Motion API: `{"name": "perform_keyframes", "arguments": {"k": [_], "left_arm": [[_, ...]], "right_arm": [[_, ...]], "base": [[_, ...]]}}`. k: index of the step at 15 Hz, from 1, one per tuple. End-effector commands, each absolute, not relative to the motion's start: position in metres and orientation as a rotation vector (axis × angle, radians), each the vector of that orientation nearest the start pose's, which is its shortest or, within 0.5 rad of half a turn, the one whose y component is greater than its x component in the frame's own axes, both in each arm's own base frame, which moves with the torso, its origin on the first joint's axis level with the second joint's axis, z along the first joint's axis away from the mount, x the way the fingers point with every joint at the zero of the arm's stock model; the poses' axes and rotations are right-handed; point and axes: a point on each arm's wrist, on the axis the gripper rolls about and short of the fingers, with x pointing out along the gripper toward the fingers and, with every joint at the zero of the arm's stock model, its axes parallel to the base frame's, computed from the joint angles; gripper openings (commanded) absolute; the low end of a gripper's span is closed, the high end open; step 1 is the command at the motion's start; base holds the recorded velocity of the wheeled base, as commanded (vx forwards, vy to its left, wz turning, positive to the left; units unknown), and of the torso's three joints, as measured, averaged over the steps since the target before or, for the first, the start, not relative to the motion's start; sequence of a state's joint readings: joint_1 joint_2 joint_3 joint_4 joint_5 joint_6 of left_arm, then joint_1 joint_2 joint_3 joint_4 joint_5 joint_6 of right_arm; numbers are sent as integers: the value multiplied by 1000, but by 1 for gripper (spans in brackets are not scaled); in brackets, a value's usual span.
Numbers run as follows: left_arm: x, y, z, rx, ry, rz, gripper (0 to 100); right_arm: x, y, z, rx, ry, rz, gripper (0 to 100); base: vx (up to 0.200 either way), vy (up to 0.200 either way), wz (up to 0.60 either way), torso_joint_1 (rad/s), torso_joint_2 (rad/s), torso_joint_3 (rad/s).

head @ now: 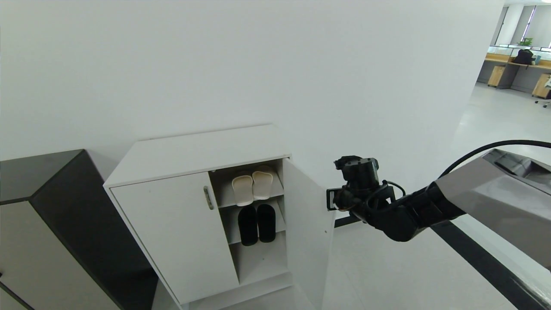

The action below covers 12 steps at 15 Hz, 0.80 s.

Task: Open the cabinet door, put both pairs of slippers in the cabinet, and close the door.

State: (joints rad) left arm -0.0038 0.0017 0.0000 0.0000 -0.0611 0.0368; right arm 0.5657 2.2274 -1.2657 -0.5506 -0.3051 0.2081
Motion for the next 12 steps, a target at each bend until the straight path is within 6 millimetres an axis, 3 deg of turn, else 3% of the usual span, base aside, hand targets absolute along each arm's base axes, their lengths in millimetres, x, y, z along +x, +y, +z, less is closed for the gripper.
{"name": "perform_keyframes", "arguments": {"k": [1, 2, 5, 9, 12], "left_arm": [[-23, -1, 76, 37, 0, -64, 0], [-23, -1, 76, 37, 0, -64, 0], [-23, -1, 76, 37, 0, -64, 0], [-23, -1, 76, 37, 0, -64, 0], [-23, -1, 76, 37, 0, -64, 0]], "right_arm": [[352, 240, 111, 30, 387, 266, 0], [337, 256, 105, 14, 408, 314, 0], [316, 274, 105, 23, 415, 374, 0], [277, 268, 127, 49, 428, 573, 0], [270, 263, 131, 44, 425, 587, 0]], "base": [[0, 0, 0, 0, 0, 0], [0, 0, 0, 0, 0, 0], [0, 0, 0, 0, 0, 0], [0, 0, 0, 0, 0, 0], [0, 0, 0, 0, 0, 0]]}}
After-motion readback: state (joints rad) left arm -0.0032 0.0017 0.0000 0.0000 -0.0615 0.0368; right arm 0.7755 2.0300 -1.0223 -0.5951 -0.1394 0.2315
